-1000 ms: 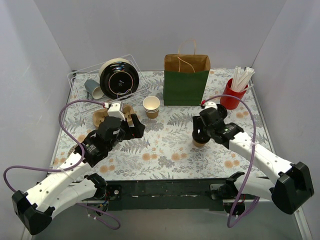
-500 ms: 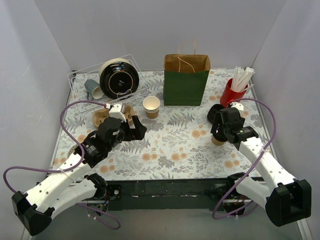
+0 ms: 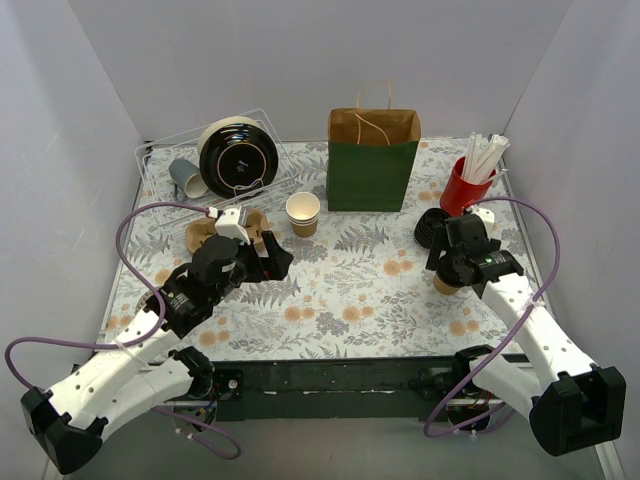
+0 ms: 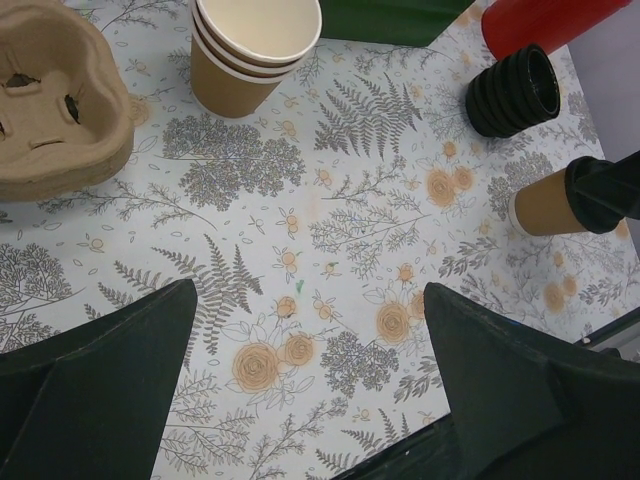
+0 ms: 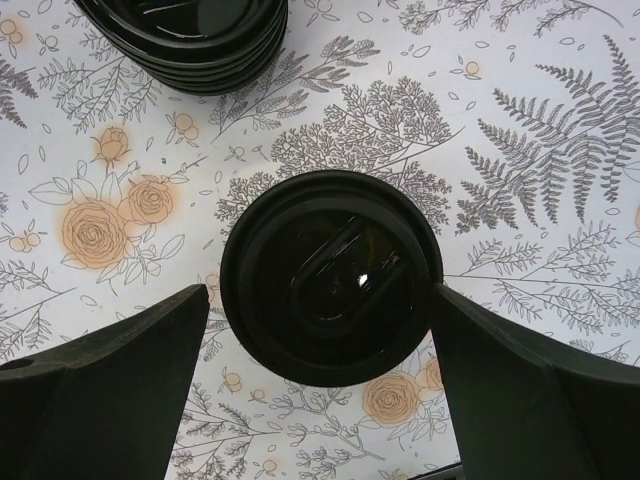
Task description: Pack the takeout coffee
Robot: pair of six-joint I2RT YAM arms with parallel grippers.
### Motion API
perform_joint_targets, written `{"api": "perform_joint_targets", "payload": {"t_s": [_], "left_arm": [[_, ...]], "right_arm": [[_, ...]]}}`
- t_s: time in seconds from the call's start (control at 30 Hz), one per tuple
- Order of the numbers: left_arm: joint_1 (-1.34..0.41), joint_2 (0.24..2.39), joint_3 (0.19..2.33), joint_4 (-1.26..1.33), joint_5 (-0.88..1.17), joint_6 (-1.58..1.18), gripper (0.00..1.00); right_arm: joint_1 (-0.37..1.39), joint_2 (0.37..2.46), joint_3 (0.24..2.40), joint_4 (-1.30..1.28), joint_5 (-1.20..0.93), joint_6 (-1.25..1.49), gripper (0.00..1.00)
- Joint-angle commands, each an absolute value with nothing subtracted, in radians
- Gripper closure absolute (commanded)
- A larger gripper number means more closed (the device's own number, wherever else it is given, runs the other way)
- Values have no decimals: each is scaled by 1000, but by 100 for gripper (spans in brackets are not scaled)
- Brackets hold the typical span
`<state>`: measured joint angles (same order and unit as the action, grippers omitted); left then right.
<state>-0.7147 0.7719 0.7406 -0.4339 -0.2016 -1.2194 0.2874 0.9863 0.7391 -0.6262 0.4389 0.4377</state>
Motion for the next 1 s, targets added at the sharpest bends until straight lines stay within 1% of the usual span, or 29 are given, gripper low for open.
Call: {"api": "perform_joint_targets", "payload": {"t_s": [0.0,0.27,0.37,0.57,0.6,0.73,0.77,0.8,0.87,0.9,0.97], "left_arm": [[-713,747,735,-433,-219,-1209,2],[-713,741,735,-434,-229,-1206,2],[-713,741,738,-439,-236,-1195,2],[-713,724,739,-443,-297,-1198,2],[-713,721,738,-443,-302,-1192,2],[-713,716,729,-404,-272,-1125,3],[-713,736,738,-406,-279,-1117,5],[-713,751,768,-420,-334,-1121,5],[-713,817,820,-483,-395,-1147,5],[-713,843,860,-498,-444,-1163,5],[-713,886,888,-511,-477,-1167,5]], "right_arm": [[279,997,813,-663,468,414,1],[279,1025,854,-672,451,390,1],[278,1008,913,-676,381,327,2],[275,983,972,-615,160,230,2],[276,980,982,-608,141,224,7],[275,953,999,-548,6,189,18],[275,950,997,-526,-74,195,19],[275,950,991,-506,-122,218,23],[279,959,965,-441,-254,253,27],[287,963,960,-431,-276,274,29],[317,974,956,-422,-276,281,29]]}}
